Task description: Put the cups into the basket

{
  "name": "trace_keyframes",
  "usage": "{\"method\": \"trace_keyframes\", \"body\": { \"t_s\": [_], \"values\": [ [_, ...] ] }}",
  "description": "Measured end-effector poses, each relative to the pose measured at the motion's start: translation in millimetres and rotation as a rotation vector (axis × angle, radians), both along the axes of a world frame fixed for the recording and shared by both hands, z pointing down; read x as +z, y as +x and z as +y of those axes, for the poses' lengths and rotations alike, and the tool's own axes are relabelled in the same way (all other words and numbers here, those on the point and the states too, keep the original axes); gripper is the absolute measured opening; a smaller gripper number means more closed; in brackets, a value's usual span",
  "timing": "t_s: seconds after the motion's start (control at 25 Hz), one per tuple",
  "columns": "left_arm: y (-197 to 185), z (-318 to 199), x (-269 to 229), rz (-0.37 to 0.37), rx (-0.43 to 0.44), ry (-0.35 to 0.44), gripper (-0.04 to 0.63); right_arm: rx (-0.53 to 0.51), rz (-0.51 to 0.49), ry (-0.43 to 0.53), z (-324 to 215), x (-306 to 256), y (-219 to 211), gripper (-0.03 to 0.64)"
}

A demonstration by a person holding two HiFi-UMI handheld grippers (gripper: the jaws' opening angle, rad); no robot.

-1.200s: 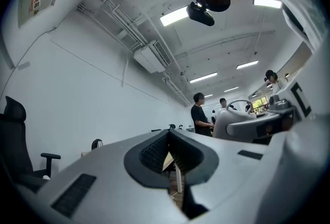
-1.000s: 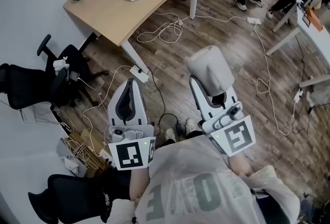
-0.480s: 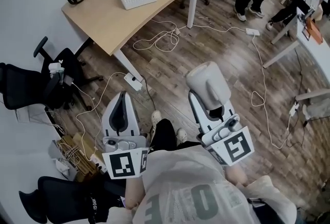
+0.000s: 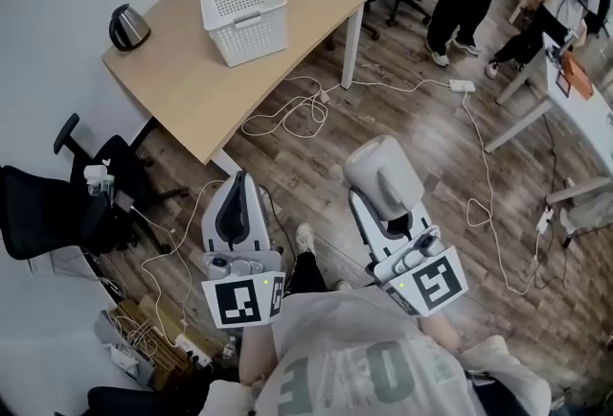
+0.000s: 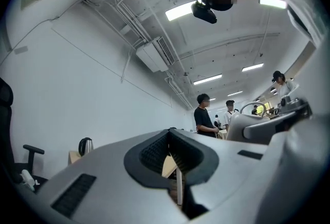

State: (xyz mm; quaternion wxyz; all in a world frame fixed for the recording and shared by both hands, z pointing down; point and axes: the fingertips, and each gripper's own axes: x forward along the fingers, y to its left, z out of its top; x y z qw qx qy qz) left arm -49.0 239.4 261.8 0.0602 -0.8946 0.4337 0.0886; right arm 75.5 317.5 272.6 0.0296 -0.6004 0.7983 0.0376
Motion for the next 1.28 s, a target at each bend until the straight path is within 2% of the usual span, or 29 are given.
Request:
{"method": "trace_keyframes", "body": {
  "t_s": [0.2, 0.32, 0.64, 0.8, 0.96, 1.12, 1.28],
  "values": [
    [4.4, -71.9, -12.9, -0.017, 0.008, 0.028, 0.011, 0.002, 0.008, 0.03, -77.0, -16.1, 2.7, 0.032],
    [0.0, -107.6, -13.3, -0.029, 0.0, 0.027, 0.011, -0.006, 0.001, 0.01, -117.7, -15.3, -1.2, 0.032],
    [-23.8, -180.3, -9.2, -0.039, -0.029, 0.014, 0.011, -0.021, 0.03, -0.001, -202.9, -14.8, -14.3, 0.032],
    [-45.7, -211.0, -8.8, -0.044, -0.061, 0.023, 0.011, -0.009, 0.064, -0.031, -230.1, -6.1, -18.9, 0.032],
    [-62.0, -235.9, 0.8, -0.029, -0.079, -0.016, 0.011, 0.005, 0.061, -0.058, -250.7, -0.1, -21.7, 0.032],
    [-60.7, -247.1, 1.5, -0.02, -0.068, -0.023, 0.011, -0.009, 0.059, -0.063, -266.4, -4.6, -27.9, 0.032],
    [-54.4, -254.7, 1.5, -0.021, -0.07, -0.022, 0.011, -0.028, 0.076, -0.028, -282.7, -8.2, -28.2, 0.032]
  ]
}}
